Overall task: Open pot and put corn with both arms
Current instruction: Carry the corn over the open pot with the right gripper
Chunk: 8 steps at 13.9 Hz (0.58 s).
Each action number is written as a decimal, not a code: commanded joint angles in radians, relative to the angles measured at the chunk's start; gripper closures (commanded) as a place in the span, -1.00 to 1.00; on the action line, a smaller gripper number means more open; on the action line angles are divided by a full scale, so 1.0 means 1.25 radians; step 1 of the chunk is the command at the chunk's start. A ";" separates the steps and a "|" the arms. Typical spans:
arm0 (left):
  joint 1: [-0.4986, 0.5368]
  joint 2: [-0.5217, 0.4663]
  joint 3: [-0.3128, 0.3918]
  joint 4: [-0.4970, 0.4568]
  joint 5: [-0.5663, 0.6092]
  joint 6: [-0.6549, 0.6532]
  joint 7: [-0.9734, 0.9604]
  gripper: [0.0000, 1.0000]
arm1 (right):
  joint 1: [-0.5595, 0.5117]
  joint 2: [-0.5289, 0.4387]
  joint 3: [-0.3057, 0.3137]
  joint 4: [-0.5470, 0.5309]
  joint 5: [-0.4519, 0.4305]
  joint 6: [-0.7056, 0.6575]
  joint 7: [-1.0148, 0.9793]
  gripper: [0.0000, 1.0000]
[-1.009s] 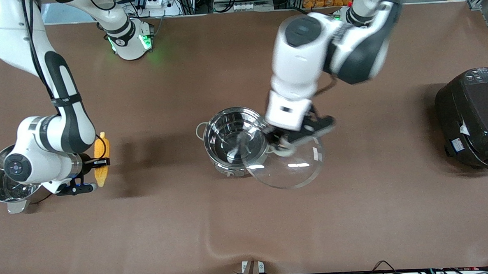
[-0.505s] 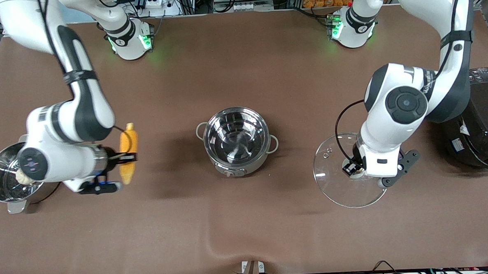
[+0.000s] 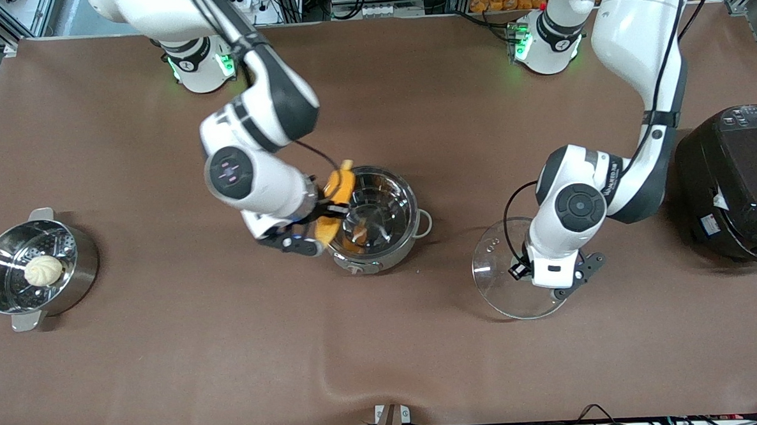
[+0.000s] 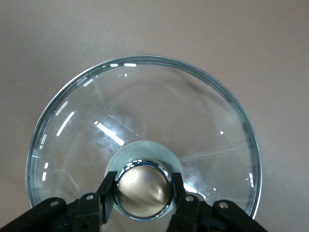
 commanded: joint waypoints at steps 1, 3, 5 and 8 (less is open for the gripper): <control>0.014 -0.034 -0.006 -0.082 0.035 0.063 -0.010 1.00 | 0.028 0.067 -0.008 0.029 0.043 0.070 0.034 0.67; 0.014 -0.034 -0.006 -0.110 0.035 0.083 -0.010 1.00 | 0.037 0.072 -0.009 0.023 0.034 0.072 0.037 -0.86; 0.014 -0.036 -0.006 -0.121 0.035 0.085 -0.012 0.81 | 0.038 0.071 -0.010 0.008 0.028 0.068 0.035 -1.00; 0.013 -0.047 -0.006 -0.135 0.036 0.083 -0.016 -1.00 | 0.047 0.058 -0.013 -0.015 0.006 0.052 0.028 -1.00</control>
